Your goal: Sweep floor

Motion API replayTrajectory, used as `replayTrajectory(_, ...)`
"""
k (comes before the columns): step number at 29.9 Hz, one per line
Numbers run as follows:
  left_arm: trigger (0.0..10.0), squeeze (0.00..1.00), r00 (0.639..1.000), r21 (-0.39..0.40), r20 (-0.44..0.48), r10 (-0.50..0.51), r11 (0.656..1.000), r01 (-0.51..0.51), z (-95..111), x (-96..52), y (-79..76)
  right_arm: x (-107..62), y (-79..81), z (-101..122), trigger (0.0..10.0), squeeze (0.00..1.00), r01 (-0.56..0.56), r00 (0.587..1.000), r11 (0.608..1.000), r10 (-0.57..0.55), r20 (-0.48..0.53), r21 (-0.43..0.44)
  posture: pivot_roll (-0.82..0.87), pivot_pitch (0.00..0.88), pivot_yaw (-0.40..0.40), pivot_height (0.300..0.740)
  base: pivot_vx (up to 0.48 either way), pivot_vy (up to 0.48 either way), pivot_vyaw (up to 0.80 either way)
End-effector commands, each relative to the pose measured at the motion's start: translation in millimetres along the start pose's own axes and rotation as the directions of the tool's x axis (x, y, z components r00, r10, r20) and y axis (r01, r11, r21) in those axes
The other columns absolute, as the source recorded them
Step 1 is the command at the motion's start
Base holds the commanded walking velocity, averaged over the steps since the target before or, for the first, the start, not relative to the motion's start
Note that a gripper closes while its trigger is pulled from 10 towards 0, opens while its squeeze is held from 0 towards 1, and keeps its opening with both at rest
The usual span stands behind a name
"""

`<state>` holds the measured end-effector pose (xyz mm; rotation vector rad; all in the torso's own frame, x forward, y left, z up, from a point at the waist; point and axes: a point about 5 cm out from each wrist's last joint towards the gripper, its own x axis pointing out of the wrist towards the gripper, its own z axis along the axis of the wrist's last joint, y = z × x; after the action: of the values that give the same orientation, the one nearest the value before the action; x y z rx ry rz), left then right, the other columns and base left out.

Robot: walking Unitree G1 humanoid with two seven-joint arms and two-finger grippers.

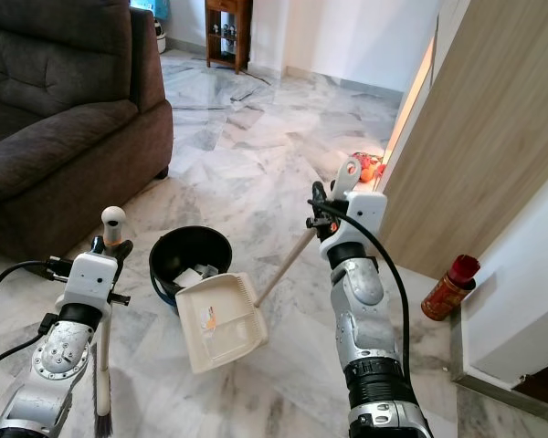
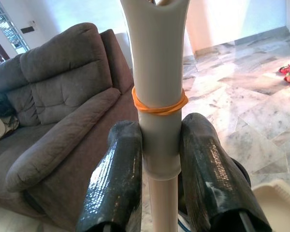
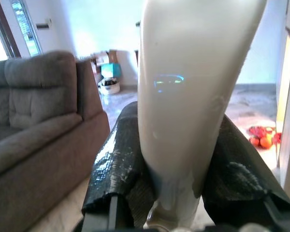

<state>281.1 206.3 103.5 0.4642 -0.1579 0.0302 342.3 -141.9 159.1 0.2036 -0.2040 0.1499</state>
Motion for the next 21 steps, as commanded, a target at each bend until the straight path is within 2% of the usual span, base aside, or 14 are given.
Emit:
replayTrajectory(1,10.0,0.00,0.999,0.014,0.044,-0.003,1.000,0.002,6,1.3,1.2,7.4,1.7,30,10.0,0.00,-0.008,0.993,1.000,0.006,0.118,0.009,0.21,0.000,-0.088,0.740,0.000,0.000,0.00)
replayTrajectory(11,10.0,0.00,0.999,0.013,0.047,-0.006,1.000,0.005,7,3.1,1.4,12.2,6.0,61,10.0,0.00,-0.007,0.982,0.997,-0.008,0.191,0.076,0.21,0.000,-0.085,0.740,0.000,0.000,0.00)
replayTrajectory(13,10.0,0.00,0.999,0.015,0.045,-0.002,1.000,0.001,6,3.7,2.5,16.1,10.9,68,10.0,0.00,-0.004,0.976,0.993,-0.021,0.217,0.116,0.21,0.000,-0.085,0.740,0.000,0.000,0.00)
replayTrajectory(16,10.0,0.00,0.999,0.016,0.045,-0.002,1.000,0.001,6,4.1,2.5,18.7,15.3,66,10.0,0.00,-0.010,0.976,0.987,-0.025,0.214,0.159,0.21,0.000,-0.084,0.740,0.000,0.000,0.00)
replayTrajectory(21,10.0,0.00,0.999,0.014,0.045,-0.002,1.000,0.002,8,4.0,-0.4,23.2,33.3,58,10.0,0.00,-0.032,0.981,0.983,-0.004,0.192,0.180,0.22,0.000,-0.084,0.740,0.000,0.000,0.00)
